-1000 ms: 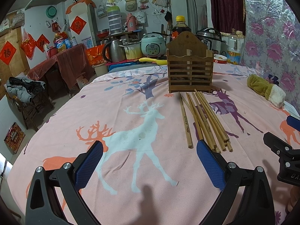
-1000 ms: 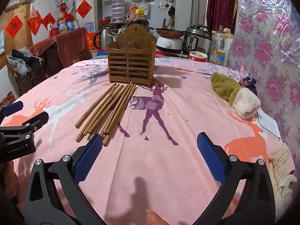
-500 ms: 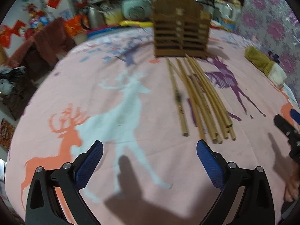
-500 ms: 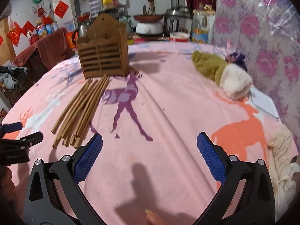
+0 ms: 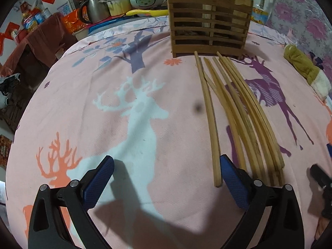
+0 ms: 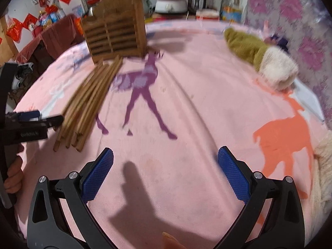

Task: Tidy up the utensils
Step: 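Move the open left tool to a chopstick while the right tool approaches another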

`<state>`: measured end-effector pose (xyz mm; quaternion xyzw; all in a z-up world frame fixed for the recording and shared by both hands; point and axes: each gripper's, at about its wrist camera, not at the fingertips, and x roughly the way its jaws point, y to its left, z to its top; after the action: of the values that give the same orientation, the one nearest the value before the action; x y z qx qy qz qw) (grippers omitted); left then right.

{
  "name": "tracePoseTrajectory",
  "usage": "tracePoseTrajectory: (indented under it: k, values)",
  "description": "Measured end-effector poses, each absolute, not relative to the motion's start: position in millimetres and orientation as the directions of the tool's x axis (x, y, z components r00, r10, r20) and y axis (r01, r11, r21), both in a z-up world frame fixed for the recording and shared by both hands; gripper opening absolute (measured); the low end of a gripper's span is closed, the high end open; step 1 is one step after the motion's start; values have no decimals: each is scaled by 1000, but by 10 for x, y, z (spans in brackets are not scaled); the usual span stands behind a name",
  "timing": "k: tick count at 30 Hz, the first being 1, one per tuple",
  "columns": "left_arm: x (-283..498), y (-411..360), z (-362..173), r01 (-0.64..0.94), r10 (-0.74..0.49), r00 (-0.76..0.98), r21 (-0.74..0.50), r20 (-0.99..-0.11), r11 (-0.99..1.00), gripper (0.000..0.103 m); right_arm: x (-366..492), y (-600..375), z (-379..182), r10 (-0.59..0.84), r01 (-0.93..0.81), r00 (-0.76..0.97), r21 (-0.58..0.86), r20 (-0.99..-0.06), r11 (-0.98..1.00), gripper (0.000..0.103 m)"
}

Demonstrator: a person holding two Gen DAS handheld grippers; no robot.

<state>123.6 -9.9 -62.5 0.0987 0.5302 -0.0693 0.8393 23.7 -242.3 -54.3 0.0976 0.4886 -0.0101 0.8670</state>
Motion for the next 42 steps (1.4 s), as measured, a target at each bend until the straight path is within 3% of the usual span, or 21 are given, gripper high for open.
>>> tracePoseTrajectory:
  k: [8, 13, 18, 23, 25, 26, 30, 34, 39, 42]
  values:
    - [1286, 163, -599, 125, 11, 419, 70, -908, 990, 98, 284, -2311, -559, 48, 66, 490, 92, -870, 994, 98]
    - [1355, 462, -525, 25, -49, 408, -42, -911, 999, 98, 484, -2057, -393, 155, -66, 536, 142, -830, 988, 98]
    - [1312, 478, -465, 25, -45, 431, -38, -901, 999, 98, 837, -1657, -472, 241, -171, 470, 180, -849, 969, 97]
    - [1296, 472, -474, 36, -61, 426, -51, -902, 998, 98, 848, -2117, -502, 161, -29, 525, 171, -836, 985, 85]
    - [1321, 468, -473, 41, -68, 429, -55, -901, 998, 98, 815, -2313, -536, 126, 29, 536, 167, -835, 986, 69]
    - [1317, 457, -469, 45, -67, 432, -52, -899, 998, 98, 808, -2380, -551, 135, 43, 535, 187, -834, 981, 68]
    - [1277, 398, -443, 63, -50, 454, -23, -889, 998, 98, 780, -2281, -463, 242, -36, 553, 267, -798, 963, 68]
    - [1256, 331, -431, 84, -38, 467, 1, -883, 996, 98, 776, -2126, -447, 187, -72, 563, 178, -805, 981, 64]
    - [1257, 317, -422, 85, -32, 472, 10, -881, 996, 98, 812, -2490, -334, 179, 1, 625, 230, -760, 973, 63]
    - [1260, 327, -425, 87, -40, 467, 1, -883, 996, 98, 896, -2566, -423, 185, -1, 594, 229, -783, 973, 60]
